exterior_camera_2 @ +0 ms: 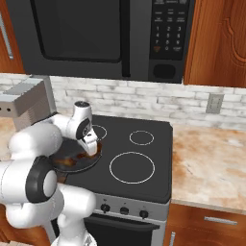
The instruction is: Take the chicken drumsticks from the pan and place one on each plate on the dining counter.
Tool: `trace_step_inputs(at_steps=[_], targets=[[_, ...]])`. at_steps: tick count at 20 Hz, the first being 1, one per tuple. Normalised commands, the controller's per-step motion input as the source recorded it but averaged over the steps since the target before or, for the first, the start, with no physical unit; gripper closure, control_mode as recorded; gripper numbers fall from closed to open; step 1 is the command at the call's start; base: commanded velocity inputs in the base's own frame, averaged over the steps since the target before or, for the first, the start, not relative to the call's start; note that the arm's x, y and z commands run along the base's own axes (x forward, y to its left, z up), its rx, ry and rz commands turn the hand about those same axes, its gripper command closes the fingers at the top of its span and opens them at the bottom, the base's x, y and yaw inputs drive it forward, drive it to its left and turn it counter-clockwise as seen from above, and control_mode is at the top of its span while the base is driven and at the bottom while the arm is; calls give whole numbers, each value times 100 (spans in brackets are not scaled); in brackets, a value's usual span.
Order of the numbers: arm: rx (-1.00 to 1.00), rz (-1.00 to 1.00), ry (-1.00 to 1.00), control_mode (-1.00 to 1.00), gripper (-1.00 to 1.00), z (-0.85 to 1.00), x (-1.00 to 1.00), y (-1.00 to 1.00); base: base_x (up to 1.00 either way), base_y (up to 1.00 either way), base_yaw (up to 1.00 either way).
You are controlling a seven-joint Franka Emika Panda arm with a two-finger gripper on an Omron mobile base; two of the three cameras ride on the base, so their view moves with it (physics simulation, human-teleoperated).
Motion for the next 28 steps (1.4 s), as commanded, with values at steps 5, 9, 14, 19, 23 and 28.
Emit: trace_step_inputs(at_steps=[5,9,14,19,23,28], targets=[[-3,-1,0,-100,-100,-38,17,20,0,0,0],[-3,-3,0,-100,-100,-28,19,16,0,0,0],[0,-2,0,-100,-100,-20,12,2,0,0,0],[0,-2,1,-100,-100,-22,7,0,0,0,0],[0,-1,1,-100,-100,-21,10,0,0,0,0],[0,0,0,-100,-100,-14,12,0,0,0,0]])
